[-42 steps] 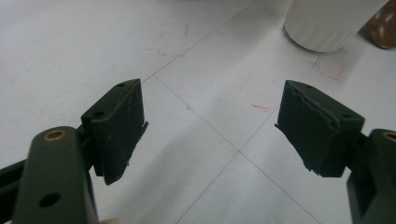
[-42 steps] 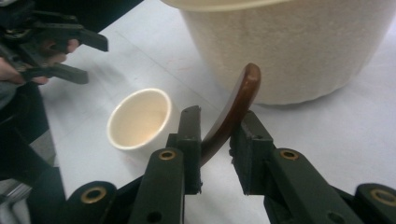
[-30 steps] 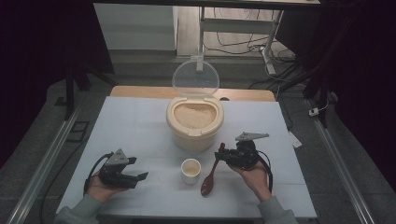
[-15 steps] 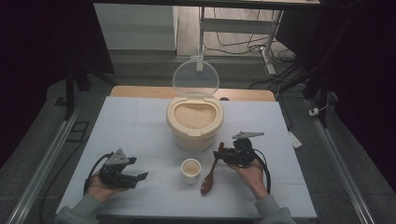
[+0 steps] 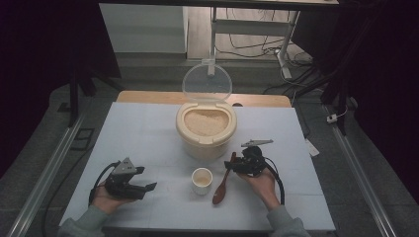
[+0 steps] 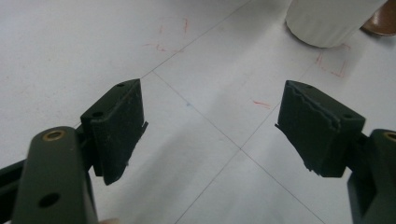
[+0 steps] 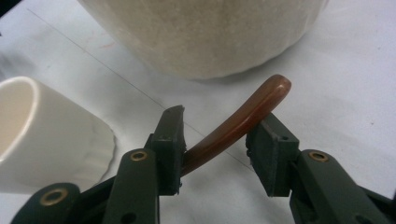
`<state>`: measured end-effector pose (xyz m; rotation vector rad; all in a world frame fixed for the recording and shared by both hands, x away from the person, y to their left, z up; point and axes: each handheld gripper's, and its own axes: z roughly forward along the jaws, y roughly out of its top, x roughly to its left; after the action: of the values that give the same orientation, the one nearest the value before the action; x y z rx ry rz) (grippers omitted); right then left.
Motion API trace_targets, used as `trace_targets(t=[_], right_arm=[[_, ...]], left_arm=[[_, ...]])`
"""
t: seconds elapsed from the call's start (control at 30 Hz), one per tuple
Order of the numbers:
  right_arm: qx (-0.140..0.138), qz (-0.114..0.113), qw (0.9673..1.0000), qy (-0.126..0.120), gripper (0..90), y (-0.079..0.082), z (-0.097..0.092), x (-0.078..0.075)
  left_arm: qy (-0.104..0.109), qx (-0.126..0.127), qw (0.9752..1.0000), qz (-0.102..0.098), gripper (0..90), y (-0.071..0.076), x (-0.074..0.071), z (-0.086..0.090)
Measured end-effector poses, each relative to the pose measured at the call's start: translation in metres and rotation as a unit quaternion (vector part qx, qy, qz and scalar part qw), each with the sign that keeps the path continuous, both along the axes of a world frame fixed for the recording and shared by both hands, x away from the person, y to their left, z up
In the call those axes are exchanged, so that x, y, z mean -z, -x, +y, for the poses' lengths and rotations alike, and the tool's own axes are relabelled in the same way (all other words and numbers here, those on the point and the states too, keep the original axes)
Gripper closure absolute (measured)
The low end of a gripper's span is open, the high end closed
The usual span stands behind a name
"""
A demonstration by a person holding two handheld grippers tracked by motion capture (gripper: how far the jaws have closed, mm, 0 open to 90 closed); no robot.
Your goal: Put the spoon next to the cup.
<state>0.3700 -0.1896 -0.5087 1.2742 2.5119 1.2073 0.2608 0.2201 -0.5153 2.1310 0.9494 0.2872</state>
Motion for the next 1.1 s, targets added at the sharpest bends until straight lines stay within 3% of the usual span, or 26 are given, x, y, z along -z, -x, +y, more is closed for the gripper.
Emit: trace_targets(t=[0.4, 0.8, 1.1], right_arm=[[0.033, 0.001, 0.998, 0.053, 48.7, -0.002, 0.008, 0.009], [0.059, 0.001, 0.997, 0.051, 44.5, -0.001, 0.012, 0.009], [0.041, -0.019, 0.9981, 0.043, 44.6, 0.002, 0.008, 0.003]], left_arm=[[0.0, 0.0, 1.0, 0.001, 22.4, 0.0, 0.0, 0.0], [-0.001, 0.001, 1.0, 0.001, 22.4, 0.0, 0.0, 0.0], [0.001, 0.001, 1.0, -0.001, 22.3, 0.0, 0.0, 0.0]])
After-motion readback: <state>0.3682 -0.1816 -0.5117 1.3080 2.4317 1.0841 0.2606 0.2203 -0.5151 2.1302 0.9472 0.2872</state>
